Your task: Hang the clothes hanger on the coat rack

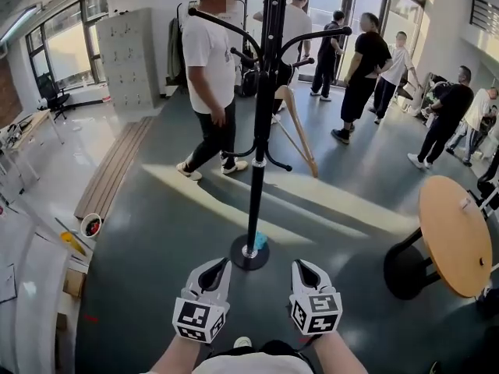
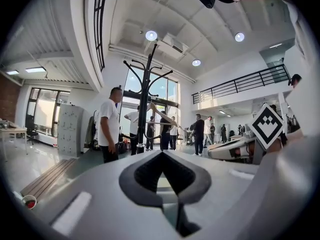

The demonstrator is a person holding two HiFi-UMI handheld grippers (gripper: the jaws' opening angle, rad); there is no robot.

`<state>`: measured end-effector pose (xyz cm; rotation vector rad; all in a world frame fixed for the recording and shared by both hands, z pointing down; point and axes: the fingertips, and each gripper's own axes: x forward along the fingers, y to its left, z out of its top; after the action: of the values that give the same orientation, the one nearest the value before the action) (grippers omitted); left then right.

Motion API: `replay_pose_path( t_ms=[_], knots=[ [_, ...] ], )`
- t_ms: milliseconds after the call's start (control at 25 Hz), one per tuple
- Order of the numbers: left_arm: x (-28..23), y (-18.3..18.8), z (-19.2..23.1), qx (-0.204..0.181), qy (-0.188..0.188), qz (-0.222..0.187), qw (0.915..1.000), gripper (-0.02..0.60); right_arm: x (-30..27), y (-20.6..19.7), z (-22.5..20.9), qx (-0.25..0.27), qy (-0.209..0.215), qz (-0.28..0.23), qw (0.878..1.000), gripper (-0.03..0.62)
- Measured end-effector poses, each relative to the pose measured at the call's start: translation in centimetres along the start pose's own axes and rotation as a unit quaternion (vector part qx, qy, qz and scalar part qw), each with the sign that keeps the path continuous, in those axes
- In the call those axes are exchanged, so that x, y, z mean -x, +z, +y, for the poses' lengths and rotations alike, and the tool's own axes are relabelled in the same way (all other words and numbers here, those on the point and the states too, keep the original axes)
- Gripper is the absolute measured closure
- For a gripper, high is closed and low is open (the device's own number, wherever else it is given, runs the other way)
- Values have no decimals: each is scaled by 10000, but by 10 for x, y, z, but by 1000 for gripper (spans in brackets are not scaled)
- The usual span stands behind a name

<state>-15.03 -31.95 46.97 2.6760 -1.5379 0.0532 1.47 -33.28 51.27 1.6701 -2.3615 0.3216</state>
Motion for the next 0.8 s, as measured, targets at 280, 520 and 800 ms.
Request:
replay_pose_path(
  t_ms=[280,520,800],
  knots=[
    [29,17,-29,-126,173,-127,9997,581,33,-2,12,202,262,-173,9993,568],
    [69,6,-84,-51,340,3,9994,581,97,-29,10,153,429,-149,9989,568],
    [125,-11,-168,6,364,117,9993,581,186,-69,2,158,511,-11,9986,568]
  ],
)
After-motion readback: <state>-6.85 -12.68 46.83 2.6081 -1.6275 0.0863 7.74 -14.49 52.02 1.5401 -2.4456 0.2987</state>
